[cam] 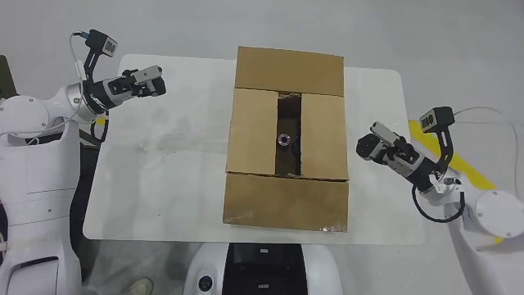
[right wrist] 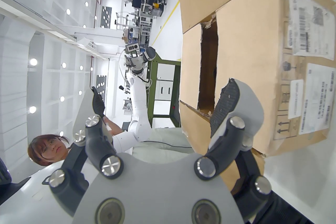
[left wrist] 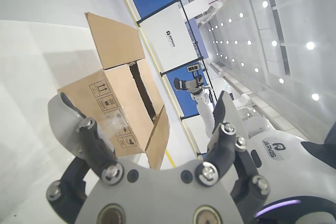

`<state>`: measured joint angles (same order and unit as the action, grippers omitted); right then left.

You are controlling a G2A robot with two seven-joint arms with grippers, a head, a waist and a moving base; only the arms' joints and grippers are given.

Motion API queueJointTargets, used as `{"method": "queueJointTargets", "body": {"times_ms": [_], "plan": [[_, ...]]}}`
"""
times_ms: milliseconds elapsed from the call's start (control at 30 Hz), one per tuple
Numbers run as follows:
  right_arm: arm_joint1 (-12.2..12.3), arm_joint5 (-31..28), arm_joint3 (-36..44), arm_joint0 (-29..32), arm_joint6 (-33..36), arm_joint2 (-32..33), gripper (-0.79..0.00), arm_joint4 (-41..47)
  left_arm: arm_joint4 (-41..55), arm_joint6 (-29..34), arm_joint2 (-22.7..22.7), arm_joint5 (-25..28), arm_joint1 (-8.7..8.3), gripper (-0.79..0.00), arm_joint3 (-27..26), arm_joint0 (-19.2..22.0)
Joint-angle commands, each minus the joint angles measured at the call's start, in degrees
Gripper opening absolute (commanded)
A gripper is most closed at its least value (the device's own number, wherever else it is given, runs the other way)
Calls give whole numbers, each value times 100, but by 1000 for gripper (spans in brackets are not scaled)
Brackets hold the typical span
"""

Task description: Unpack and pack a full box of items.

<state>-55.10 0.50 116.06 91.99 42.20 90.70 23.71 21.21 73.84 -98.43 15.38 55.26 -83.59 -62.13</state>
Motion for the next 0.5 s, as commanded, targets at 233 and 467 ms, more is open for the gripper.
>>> {"method": "queueJointTargets", "body": {"times_ms": [233,467], "plan": [[-112,895,-164,-1372,326,-1724,0,-1015,0,0,0,0,0,0,0,0],[-298,1267,-623,-2249,230,-2833,0,-1393,0,0,0,0,0,0,0,0]]}}
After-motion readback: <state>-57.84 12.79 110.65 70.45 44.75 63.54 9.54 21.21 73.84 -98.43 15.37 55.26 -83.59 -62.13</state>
